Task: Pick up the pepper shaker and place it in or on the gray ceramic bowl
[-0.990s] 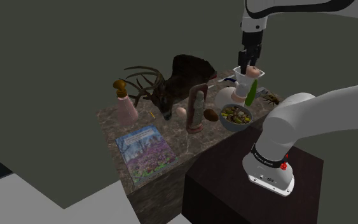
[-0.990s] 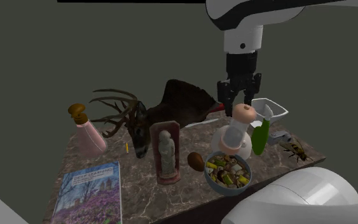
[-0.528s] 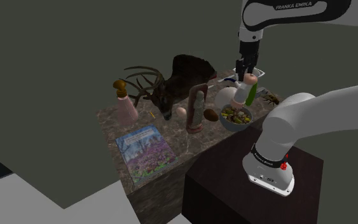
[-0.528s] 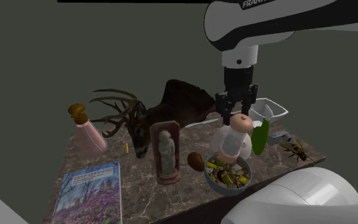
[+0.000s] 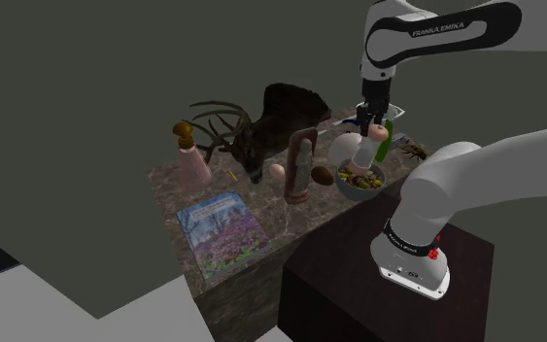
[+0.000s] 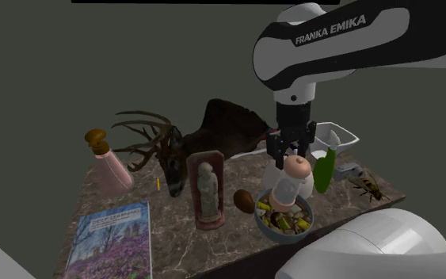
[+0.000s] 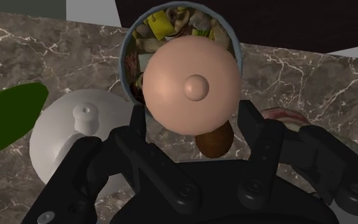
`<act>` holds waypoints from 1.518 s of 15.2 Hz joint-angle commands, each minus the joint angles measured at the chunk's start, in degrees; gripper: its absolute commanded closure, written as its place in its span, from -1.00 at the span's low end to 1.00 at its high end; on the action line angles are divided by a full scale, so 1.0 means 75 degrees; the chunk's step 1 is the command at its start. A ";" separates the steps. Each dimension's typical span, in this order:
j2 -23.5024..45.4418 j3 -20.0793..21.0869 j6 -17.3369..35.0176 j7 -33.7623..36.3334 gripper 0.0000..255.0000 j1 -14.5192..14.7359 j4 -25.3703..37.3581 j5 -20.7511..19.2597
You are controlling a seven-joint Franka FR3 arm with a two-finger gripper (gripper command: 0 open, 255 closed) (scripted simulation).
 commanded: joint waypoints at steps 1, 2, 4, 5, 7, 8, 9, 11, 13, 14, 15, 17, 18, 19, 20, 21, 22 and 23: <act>0.0019 -0.0033 0.0175 0.0015 1.00 -0.0012 -0.0152 -0.0034; 0.0019 -0.0033 0.0175 0.0015 1.00 -0.0012 -0.0152 -0.0033; 0.0019 -0.0033 0.0175 0.0015 1.00 -0.0012 -0.0152 -0.0034; 0.0019 -0.0033 0.0175 0.0015 1.00 -0.0013 -0.0152 -0.0033; 0.0019 -0.0032 0.0176 0.0015 1.00 -0.0013 -0.0152 -0.0033; 0.0019 -0.0032 0.0176 0.0015 1.00 -0.0013 -0.0152 -0.0033; 0.0019 -0.0032 0.0176 0.0015 1.00 -0.0013 -0.0152 -0.0033; 0.0017 -0.0043 0.0179 0.0003 -1.00 -0.0021 -0.0157 -0.0044; 0.0017 -0.0043 0.0180 0.0003 -1.00 -0.0022 -0.0157 -0.0044; 0.0017 -0.0043 0.0180 0.0003 -1.00 -0.0021 -0.0156 -0.0044; 0.0019 -0.0032 0.0176 0.0015 -1.00 -0.0013 -0.0152 -0.0033; 0.0049 0.0079 -0.0311 -0.0004 -1.00 0.0054 0.0364 0.0093; 0.0082 0.0130 -0.0546 -0.0014 -1.00 0.0086 0.0632 0.0151; 0.0116 0.0169 -0.0728 -0.0023 -1.00 0.0108 0.0848 0.0194; 0.0116 0.0170 -0.0728 -0.0023 -1.00 0.0107 0.0848 0.0195; 0.0116 0.0170 -0.0728 -0.0023 -1.00 0.0107 0.0848 0.0195; 0.0116 0.0170 -0.0728 -0.0024 -1.00 0.0107 0.0848 0.0195; 0.0116 0.0170 -0.0728 -0.0024 -1.00 0.0107 0.0848 0.0195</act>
